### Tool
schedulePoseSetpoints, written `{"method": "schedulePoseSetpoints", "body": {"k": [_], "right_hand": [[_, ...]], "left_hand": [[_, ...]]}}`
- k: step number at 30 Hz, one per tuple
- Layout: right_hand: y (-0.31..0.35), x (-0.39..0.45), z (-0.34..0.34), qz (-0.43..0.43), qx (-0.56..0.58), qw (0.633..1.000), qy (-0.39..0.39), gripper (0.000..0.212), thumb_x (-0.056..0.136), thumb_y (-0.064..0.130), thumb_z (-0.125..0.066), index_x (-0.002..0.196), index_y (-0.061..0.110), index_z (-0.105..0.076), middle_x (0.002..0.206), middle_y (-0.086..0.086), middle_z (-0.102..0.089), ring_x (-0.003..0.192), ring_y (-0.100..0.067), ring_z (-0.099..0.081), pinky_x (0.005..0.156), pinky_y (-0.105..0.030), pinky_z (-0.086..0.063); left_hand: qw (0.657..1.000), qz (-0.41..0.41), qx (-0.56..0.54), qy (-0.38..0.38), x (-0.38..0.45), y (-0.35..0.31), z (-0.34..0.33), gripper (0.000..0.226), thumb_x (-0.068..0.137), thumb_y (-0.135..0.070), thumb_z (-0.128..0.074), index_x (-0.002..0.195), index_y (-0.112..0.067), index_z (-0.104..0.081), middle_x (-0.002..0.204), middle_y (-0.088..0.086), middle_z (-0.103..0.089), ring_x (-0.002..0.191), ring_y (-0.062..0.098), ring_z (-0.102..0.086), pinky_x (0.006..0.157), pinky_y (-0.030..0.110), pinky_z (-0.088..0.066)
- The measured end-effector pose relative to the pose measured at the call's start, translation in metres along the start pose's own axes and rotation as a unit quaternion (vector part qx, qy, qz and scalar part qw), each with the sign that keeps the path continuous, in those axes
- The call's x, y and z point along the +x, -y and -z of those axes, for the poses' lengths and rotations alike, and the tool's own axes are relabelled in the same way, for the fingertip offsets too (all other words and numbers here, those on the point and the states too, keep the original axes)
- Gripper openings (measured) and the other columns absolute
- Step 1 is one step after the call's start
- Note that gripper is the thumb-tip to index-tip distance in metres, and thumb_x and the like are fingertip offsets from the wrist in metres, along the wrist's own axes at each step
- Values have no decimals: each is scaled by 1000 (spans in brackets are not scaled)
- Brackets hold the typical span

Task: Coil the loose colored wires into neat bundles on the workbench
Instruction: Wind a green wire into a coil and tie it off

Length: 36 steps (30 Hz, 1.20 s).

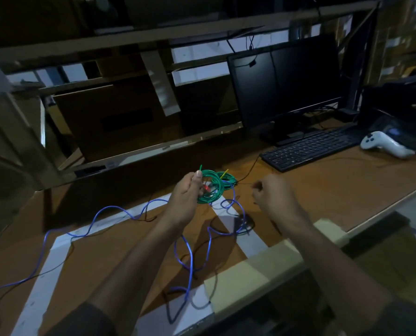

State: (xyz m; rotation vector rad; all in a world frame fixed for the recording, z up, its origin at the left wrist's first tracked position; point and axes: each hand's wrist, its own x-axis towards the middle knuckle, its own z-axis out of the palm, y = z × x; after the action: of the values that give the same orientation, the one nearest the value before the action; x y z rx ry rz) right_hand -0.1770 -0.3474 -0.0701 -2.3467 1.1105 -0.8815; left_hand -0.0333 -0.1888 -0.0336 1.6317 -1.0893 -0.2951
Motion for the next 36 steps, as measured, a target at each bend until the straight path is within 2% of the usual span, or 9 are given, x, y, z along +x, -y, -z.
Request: {"method": "schedulePoseSetpoints", "body": {"k": [3,5,9,12,16,21,26,31,36], "right_hand": [[-14,-2,-12,14,-91,995,35,21,91,22,-71,107,9,-76,106,-11,-72,102,-29,-65,83,-35,-53],[-16,-3,-14,20,-130,990,47,16,93,24,-69,96,10,-76,99,-11,-71,98,-29,-64,76,-33,-48],[-11,-3,-11,6,-155,986,58,12,94,12,-65,90,6,-76,92,-13,-72,87,-29,-68,72,-33,-52],[-14,-4,-14,4,-151,987,54,15,96,10,-63,86,6,-73,89,-12,-69,85,-28,-66,65,-31,-46],[-8,-7,-15,18,-32,999,-25,13,100,18,-59,89,14,-64,86,-3,-63,79,-21,-57,64,-36,-49],[37,-18,0,148,161,970,-109,4,103,16,-57,100,17,-59,93,1,-62,86,-20,-59,67,-33,-44],[101,-37,-1,166,360,918,28,7,101,20,-62,107,22,-62,99,7,-68,87,-5,-69,71,-19,-56],[156,-45,-31,204,383,893,118,12,94,15,-70,101,24,-69,88,6,-73,79,-10,-72,74,-29,-60],[184,-38,-66,167,393,893,145,9,94,13,-71,100,20,-70,89,3,-75,78,-8,-73,72,-30,-61]], "left_hand": [[1000,1,9,14,2,2,-6,38,111,-41,-30,84,-22,-50,80,-2,-49,75,10,-48,72,31,-39],[1000,1,7,11,3,3,-9,39,111,-40,-31,85,-20,-52,80,-1,-48,78,13,-47,73,31,-39],[1000,3,-8,2,8,7,-15,40,111,-39,-33,87,-18,-55,82,3,-48,80,18,-48,74,32,-41],[1000,4,-26,3,9,11,-18,40,111,-39,-33,88,-16,-55,81,3,-48,75,14,-47,71,29,-40],[998,-10,-49,-31,9,16,-9,36,111,-35,-37,90,-18,-59,85,-2,-60,75,0,-59,68,15,-47],[993,-17,-42,-111,12,31,25,34,111,-35,-40,91,-17,-62,86,-4,-63,83,7,-58,75,27,-46],[979,-6,-20,-201,2,50,67,33,111,-35,-39,101,-17,-64,94,-3,-65,87,5,-60,76,25,-46],[961,10,-2,-276,-11,70,106,33,111,-34,-39,110,-14,-65,100,-2,-68,88,2,-63,67,12,-49],[937,31,-33,-347,-14,79,125,35,111,-33,-40,107,-13,-68,92,-4,-70,83,-5,-63,69,10,-47]]}}
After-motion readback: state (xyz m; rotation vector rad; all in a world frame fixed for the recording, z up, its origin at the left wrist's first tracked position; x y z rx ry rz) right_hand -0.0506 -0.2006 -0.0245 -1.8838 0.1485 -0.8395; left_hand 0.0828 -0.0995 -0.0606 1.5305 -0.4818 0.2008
